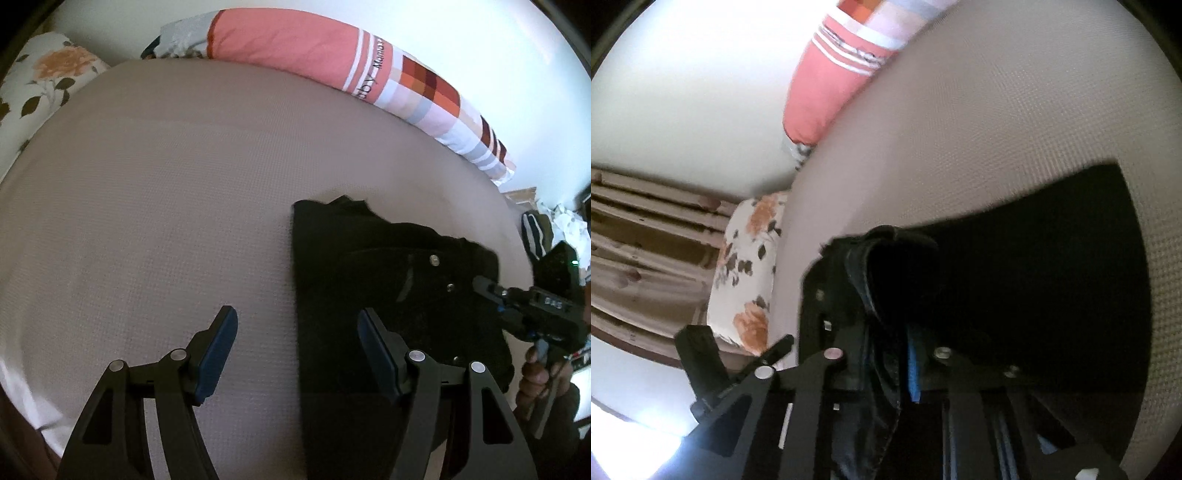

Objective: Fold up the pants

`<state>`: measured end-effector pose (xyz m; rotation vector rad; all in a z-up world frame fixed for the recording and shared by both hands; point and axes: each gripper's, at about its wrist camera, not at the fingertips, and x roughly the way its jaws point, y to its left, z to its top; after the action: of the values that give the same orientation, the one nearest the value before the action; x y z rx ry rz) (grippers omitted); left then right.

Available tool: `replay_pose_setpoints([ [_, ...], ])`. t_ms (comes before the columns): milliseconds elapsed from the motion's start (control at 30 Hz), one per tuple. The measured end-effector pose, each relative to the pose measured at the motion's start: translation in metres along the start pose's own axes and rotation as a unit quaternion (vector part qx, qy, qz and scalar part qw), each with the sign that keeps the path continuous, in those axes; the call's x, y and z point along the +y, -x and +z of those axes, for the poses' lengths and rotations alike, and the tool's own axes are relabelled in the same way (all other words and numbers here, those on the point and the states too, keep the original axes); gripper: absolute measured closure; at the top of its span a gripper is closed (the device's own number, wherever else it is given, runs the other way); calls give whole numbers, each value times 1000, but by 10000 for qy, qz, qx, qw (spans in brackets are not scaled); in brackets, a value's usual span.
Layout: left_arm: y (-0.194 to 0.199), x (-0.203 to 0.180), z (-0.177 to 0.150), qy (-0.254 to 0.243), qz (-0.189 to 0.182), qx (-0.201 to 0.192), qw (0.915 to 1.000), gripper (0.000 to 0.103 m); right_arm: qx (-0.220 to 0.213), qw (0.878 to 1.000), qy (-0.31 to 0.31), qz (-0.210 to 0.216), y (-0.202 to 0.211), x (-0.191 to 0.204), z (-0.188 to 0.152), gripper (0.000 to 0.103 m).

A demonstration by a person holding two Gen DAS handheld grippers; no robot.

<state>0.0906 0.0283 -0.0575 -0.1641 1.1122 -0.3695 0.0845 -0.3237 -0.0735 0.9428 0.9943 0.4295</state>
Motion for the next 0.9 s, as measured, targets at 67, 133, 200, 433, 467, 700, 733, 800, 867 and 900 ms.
replay_pose_setpoints([
  [67,0,-9,5,-63,-61,-35,10000,35,-237,9997,93,-28,22,15,-2,92],
  [133,1,-20,10,-172,-143,-110,9997,35,-451,9986,203,-168,37,23,-3,92],
  [200,1,-32,15,-315,-180,-161,9992,35,-726,9967,133,-345,55,20,-1,92],
  [433,-23,-64,13,-721,-166,9,9973,35,-711,9876,-372,-1351,62,-40,-10,80],
  [467,-30,-66,11,-763,-125,112,9969,35,-685,9874,-432,-1363,61,-45,-11,80],
  [700,-46,-67,-7,-900,-65,337,9954,34,-620,9804,-116,-1866,70,-19,-32,73],
  [733,-45,-69,-10,-940,-89,366,9949,34,-618,9798,-74,-1899,73,-15,-37,73],
  [800,-42,-70,-17,-1011,-110,383,9941,34,-645,9777,-21,-2000,81,-11,-48,73],
  [867,-39,-71,-24,-1061,-135,393,9935,34,-672,9755,86,-2094,89,-4,-60,73],
  [900,-38,-71,-27,-1075,-144,390,9933,34,-686,9746,107,-2129,90,-2,-63,73],
])
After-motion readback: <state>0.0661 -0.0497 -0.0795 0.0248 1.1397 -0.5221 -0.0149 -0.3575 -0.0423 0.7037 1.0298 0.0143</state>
